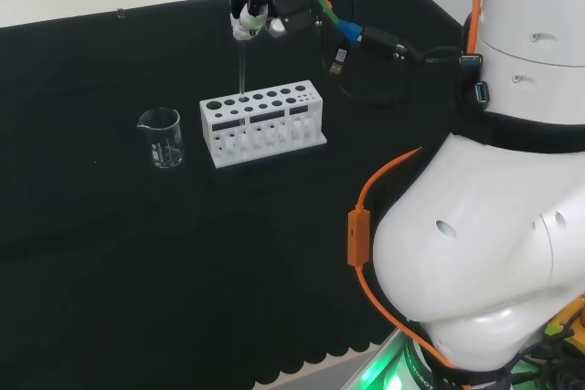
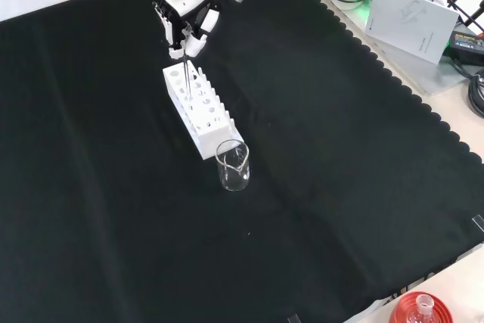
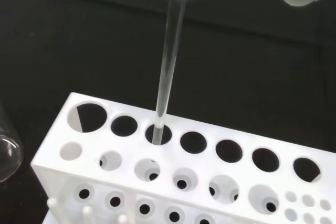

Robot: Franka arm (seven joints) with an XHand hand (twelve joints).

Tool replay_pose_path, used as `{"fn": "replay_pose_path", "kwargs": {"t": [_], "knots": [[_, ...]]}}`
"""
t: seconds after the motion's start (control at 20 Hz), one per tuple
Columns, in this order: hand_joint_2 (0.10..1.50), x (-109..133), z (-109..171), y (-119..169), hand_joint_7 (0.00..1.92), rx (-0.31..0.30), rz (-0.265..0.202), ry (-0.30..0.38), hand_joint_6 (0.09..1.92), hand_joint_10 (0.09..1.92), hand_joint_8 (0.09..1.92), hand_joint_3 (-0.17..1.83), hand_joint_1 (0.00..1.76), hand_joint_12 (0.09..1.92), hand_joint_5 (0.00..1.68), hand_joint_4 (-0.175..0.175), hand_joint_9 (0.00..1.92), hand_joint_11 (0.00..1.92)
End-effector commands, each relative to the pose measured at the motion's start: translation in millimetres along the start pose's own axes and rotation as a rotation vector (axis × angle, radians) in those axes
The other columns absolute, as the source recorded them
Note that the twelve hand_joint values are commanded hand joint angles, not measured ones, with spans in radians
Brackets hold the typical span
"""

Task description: Put the glass rod back on the white test tube rack.

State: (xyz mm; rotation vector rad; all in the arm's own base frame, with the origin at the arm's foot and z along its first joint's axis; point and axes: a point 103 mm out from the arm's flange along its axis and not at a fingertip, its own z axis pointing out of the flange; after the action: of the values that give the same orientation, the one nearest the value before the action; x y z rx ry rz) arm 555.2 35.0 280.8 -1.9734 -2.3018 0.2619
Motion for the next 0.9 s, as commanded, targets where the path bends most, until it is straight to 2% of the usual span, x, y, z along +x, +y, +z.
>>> {"fn": "replay_pose_path", "kwargs": {"t": [0.05,0.9], "knots": [[1.02,-7.2,-0.1,0.6,1.64,0.008,0.002,-0.024,0.13,0.24,0.09,-0.17,1.33,0.42,1.41,-0.175,1.72,1.65],[1.02,4.5,4.3,8.6,1.64,0.036,-0.040,-0.065,0.13,0.24,0.09,-0.17,1.33,0.42,1.41,-0.175,1.72,1.65]]}}
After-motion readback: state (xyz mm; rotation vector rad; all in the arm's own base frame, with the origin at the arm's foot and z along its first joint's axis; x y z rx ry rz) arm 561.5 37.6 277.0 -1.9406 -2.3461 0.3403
